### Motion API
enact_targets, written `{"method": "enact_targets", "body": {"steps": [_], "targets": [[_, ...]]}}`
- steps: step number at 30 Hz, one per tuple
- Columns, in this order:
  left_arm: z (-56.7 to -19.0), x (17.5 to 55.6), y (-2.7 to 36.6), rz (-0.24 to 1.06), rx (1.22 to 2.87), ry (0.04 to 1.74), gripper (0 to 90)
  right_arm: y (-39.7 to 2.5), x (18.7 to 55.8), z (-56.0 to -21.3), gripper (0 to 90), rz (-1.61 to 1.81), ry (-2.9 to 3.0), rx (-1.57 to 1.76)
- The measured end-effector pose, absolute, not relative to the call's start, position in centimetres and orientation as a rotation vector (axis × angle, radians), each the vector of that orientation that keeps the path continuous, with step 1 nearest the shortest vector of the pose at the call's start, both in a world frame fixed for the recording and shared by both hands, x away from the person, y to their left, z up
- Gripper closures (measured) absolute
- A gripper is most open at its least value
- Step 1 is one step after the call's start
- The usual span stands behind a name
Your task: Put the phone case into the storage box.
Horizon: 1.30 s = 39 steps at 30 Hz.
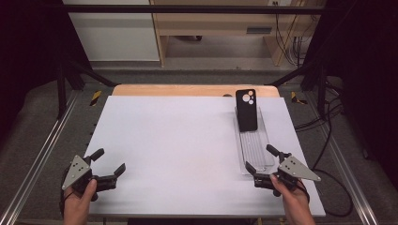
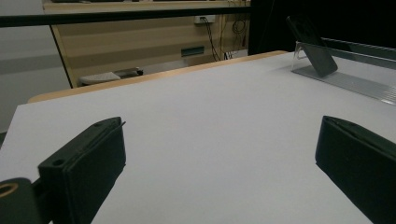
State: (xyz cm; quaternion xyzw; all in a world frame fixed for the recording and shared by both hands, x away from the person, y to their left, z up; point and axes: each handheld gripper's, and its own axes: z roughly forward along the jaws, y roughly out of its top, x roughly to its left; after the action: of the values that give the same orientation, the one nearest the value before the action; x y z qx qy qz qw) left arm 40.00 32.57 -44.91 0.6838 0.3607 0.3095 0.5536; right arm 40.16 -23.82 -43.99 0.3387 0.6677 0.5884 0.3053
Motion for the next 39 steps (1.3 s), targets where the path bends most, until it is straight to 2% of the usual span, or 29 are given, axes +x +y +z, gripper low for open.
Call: {"method": "enact_targets", "body": {"steps": [39], "targets": [[-44.5,38.9,32.6,0.727,1.610,0.792,2.2,-21.0,41.7,-44.4,3.5,1.609,1.828,0.841]]}}
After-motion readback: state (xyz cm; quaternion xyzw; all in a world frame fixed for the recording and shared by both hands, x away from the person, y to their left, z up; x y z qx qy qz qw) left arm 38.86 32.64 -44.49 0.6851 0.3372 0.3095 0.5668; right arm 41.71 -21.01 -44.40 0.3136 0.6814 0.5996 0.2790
